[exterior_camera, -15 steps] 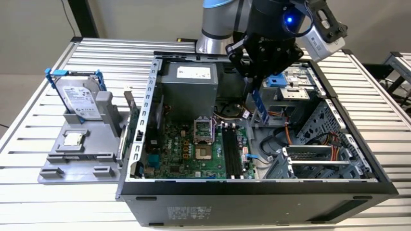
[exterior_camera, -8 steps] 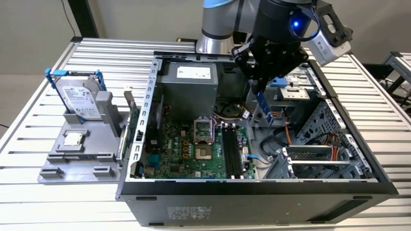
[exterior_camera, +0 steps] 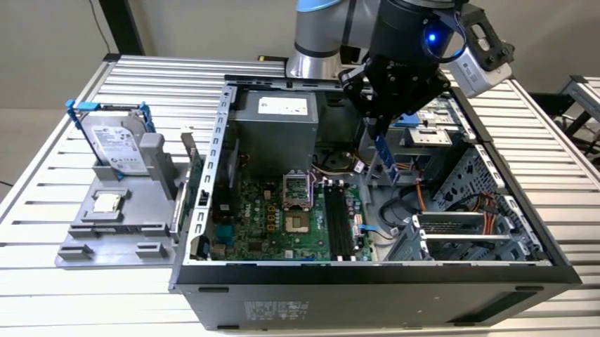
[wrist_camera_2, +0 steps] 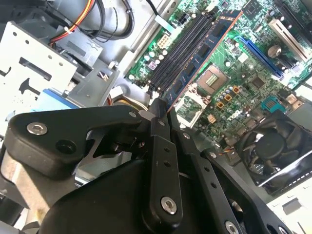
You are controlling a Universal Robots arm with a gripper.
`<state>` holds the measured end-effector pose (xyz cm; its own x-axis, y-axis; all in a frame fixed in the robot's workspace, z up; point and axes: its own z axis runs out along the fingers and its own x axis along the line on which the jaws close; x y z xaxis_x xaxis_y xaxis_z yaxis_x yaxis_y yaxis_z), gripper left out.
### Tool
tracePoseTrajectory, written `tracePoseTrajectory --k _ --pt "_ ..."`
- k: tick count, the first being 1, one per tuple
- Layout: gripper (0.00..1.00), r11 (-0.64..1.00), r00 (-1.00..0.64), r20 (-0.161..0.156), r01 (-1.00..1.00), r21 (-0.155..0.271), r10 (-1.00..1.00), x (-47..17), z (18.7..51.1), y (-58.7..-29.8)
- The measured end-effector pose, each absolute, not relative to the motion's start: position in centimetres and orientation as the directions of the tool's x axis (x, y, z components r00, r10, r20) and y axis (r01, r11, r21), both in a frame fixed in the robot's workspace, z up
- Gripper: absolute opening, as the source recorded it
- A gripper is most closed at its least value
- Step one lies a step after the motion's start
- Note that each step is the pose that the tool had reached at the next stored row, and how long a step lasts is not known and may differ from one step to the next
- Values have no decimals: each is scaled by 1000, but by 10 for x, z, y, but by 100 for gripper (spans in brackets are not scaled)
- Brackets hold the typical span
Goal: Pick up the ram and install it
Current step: 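Insert the ram into the slot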
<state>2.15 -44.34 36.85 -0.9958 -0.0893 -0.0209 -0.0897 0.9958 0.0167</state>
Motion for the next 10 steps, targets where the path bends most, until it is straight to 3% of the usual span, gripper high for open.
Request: tracePoseTrajectory --k 10 --pt "0 996 -996 -21 -89 22 -88 21 365 -443"
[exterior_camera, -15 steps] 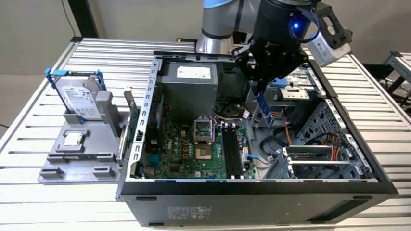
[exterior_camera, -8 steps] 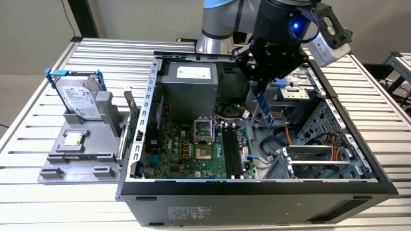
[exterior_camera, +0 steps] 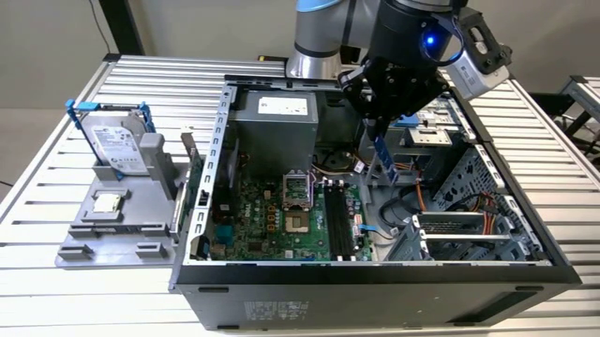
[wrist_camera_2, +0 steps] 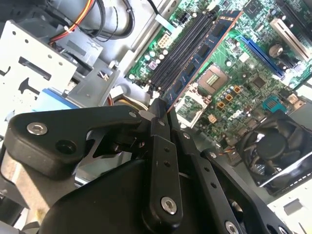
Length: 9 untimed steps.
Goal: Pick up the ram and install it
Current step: 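Insert the ram into the slot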
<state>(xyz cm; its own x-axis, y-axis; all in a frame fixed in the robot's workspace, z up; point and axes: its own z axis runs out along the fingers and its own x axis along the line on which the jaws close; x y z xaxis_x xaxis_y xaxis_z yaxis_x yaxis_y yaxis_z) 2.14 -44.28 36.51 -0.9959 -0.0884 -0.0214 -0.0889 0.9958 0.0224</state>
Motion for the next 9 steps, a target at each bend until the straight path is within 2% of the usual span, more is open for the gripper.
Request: tracePoseTrajectory --k 9 --pt "0 1000 -1000 -22 14 28 15 21 350 -442"
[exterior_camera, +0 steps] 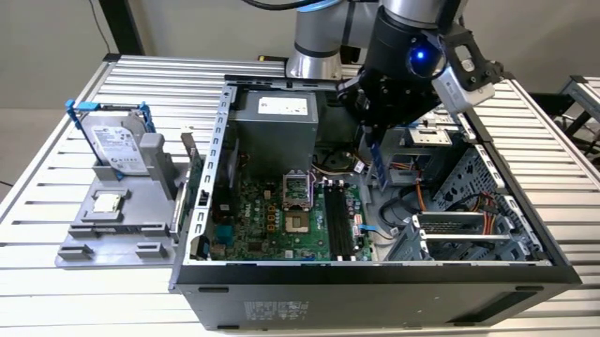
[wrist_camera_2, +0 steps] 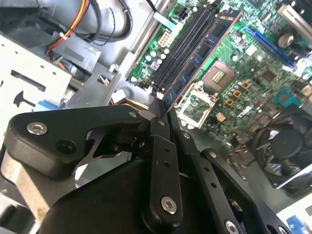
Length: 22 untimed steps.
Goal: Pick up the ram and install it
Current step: 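Insert the ram into the slot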
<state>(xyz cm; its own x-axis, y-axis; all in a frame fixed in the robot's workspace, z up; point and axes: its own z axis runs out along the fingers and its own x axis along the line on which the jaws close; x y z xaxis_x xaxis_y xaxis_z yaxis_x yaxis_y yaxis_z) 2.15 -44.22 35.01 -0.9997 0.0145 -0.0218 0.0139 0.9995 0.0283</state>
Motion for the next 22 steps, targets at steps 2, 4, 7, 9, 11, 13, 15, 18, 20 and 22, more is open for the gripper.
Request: tracePoseTrajectory --k 2,4,7,9,11,13,15,18,20,22 --pt "0 998 -999 -22 48 28 49 21 346 -442" --pt "0 997 -997 -22 76 28 77 21 343 -442" --pt "0 995 -995 -22 92 28 93 21 337 -442" --pt "0 995 -995 -22 94 27 95 21 334 -442" --pt "0 995 -995 -22 94 26 94 21 330 -442" --pt "0 996 -996 -22 82 26 82 21 326 -442" --pt "0 997 -997 -22 68 26 69 21 323 -442" --pt "0 998 -998 -22 63 26 64 21 317 -442" --pt "0 998 -998 -22 63 26 63 21 314 -442" --pt "0 998 -998 -22 63 26 63 22 310 -442"
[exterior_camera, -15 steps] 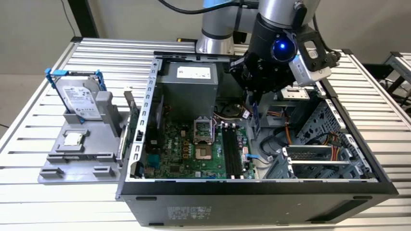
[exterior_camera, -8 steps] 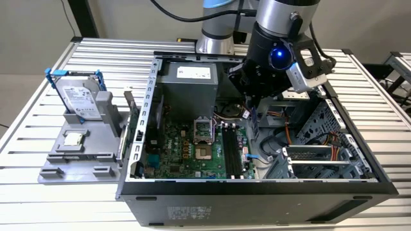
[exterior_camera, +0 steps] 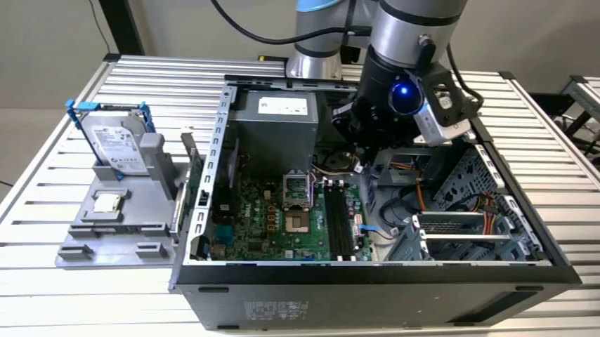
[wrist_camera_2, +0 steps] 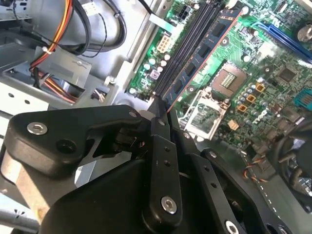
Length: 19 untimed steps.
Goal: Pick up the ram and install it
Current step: 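Insert the ram into the slot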
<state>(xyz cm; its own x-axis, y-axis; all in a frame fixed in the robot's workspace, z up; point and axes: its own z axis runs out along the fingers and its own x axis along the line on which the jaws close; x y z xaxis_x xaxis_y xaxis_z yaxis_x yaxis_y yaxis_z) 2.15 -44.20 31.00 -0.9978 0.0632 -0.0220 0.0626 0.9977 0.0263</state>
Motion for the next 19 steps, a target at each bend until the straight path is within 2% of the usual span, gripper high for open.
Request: tracePoseTrajectory --k 19 --pt "0 998 -998 -22 62 26 63 21 284 -442"
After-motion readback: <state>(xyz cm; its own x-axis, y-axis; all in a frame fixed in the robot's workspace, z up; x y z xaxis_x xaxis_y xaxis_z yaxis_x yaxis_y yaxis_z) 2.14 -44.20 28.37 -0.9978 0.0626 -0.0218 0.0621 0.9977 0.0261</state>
